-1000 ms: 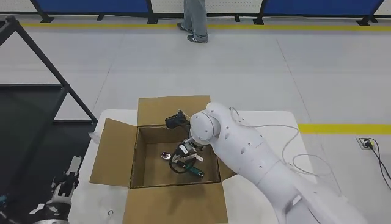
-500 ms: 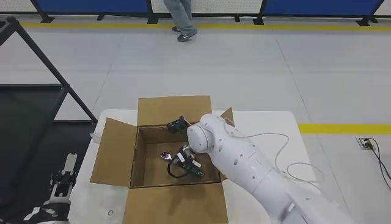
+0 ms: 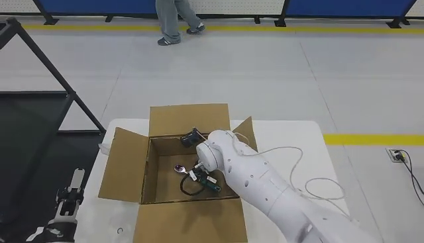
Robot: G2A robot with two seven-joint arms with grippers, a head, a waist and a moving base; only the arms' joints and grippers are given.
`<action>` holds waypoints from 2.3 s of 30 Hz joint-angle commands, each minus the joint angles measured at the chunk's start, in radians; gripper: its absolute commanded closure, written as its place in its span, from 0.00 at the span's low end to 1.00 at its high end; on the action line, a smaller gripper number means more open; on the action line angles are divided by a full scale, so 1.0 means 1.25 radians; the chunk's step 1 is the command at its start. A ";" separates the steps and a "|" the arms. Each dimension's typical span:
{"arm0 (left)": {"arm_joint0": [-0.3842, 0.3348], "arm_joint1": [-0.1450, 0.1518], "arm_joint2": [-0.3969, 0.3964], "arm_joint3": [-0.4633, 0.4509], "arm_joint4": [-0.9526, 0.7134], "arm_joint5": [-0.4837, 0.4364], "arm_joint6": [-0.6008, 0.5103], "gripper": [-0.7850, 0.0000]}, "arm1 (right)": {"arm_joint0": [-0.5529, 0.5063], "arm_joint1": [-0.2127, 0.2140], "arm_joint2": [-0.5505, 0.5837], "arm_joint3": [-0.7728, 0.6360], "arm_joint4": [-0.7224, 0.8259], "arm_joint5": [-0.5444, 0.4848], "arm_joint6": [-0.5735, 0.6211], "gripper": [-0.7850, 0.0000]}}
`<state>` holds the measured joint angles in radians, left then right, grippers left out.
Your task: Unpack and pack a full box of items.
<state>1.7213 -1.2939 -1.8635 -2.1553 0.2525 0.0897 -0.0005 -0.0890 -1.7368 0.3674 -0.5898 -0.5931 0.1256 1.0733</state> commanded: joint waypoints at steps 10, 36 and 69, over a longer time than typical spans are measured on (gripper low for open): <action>-0.003 -0.001 0.004 0.002 0.003 -0.010 -0.019 0.00 | -0.004 0.013 -0.020 -0.027 -0.122 -0.194 -0.094 0.00; 0.009 -0.008 0.019 0.002 0.002 -0.013 -0.018 0.00 | 0.059 0.001 -0.058 0.020 -0.227 -0.630 -0.018 0.00; 0.003 -0.014 0.053 0.001 0.036 -0.011 -0.016 0.00 | 0.028 -0.101 -0.131 0.238 -0.505 -0.703 -0.350 0.51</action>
<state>1.7246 -1.3112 -1.7979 -2.1573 0.2955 0.0759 -0.0190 -0.0524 -1.8582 0.2040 -0.3033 -1.2213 -0.7534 0.6426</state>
